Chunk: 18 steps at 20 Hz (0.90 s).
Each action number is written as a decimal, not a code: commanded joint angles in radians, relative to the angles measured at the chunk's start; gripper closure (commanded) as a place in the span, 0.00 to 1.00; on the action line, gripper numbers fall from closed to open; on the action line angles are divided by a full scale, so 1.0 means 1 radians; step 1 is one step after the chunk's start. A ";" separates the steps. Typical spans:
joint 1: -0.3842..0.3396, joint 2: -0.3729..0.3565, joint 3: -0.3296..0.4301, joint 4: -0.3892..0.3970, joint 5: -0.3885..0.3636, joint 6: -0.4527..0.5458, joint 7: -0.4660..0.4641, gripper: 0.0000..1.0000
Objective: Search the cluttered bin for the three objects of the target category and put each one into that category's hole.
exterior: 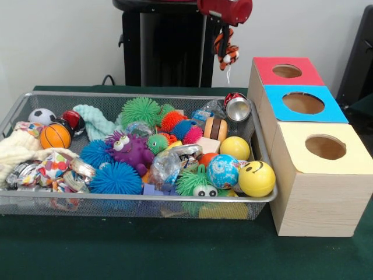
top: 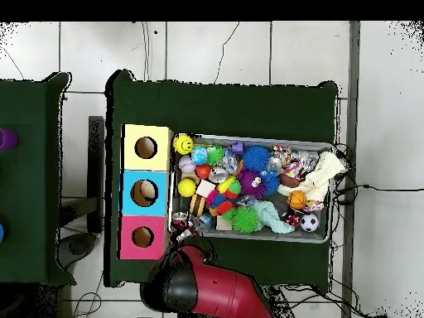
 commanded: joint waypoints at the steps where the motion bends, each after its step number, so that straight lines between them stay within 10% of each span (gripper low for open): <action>1: 0.024 0.033 -0.049 0.016 0.088 -0.013 0.227 1.00; 18: 0.298 0.170 -0.128 -0.014 0.320 -0.097 0.324 1.00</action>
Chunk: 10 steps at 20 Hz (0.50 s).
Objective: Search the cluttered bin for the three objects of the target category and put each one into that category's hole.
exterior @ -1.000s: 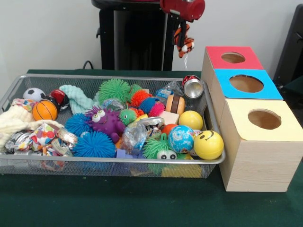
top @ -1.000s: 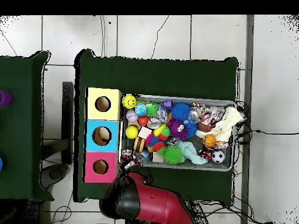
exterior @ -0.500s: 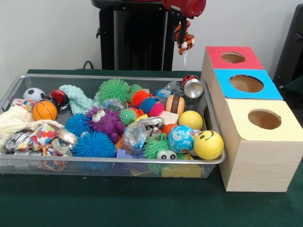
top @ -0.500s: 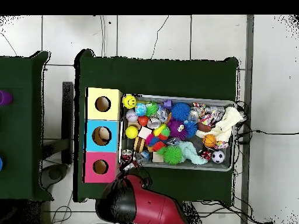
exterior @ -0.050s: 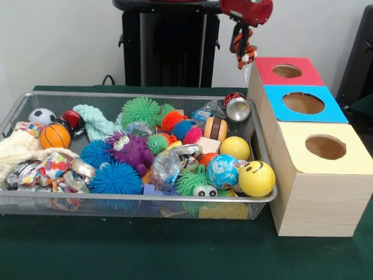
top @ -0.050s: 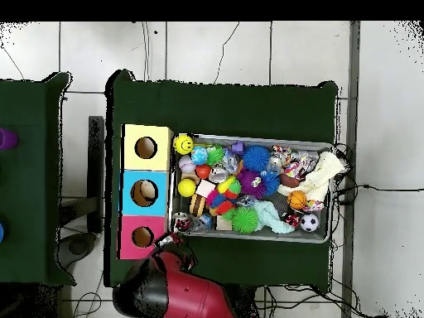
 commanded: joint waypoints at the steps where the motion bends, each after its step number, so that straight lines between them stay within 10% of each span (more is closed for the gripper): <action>1: 0.080 0.109 -0.020 -0.024 0.144 -0.071 0.317 1.00; 10: 0.226 0.177 -0.097 -0.083 0.286 -0.029 0.318 1.00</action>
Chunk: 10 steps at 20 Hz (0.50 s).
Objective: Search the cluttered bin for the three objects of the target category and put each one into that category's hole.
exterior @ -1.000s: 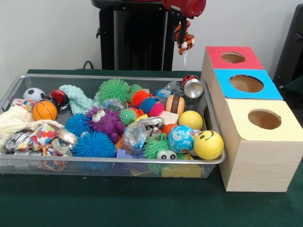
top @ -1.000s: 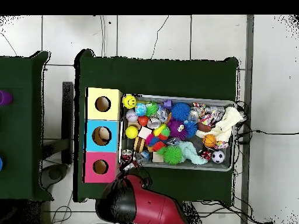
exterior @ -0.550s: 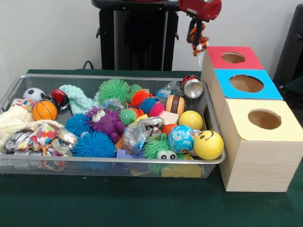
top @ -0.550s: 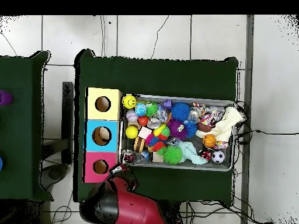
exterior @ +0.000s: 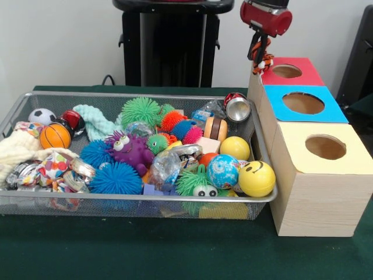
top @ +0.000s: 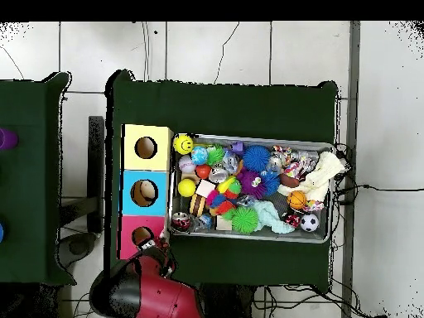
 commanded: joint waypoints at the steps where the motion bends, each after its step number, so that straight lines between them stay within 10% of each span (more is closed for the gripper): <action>1: 0.063 0.091 -0.033 -0.076 0.136 -0.016 0.315 1.00; 10: 0.098 0.122 -0.041 -0.093 0.230 -0.018 0.287 1.00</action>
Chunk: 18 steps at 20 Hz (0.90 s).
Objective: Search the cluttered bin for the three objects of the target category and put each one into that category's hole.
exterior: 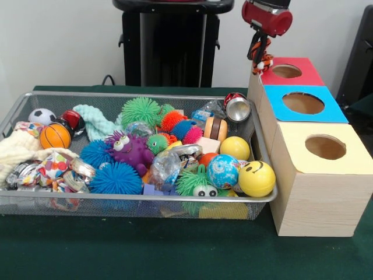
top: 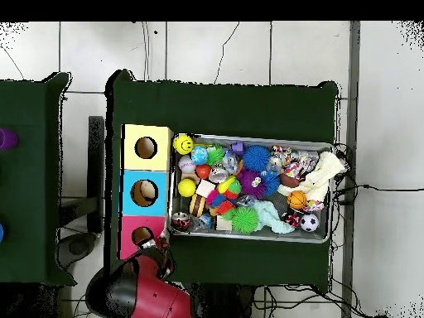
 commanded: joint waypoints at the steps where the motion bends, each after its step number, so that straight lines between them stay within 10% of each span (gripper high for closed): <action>1: 0.019 0.084 0.025 -0.088 0.110 -0.020 0.285 1.00; 18: 0.194 0.221 -0.132 -0.246 0.234 0.146 0.345 1.00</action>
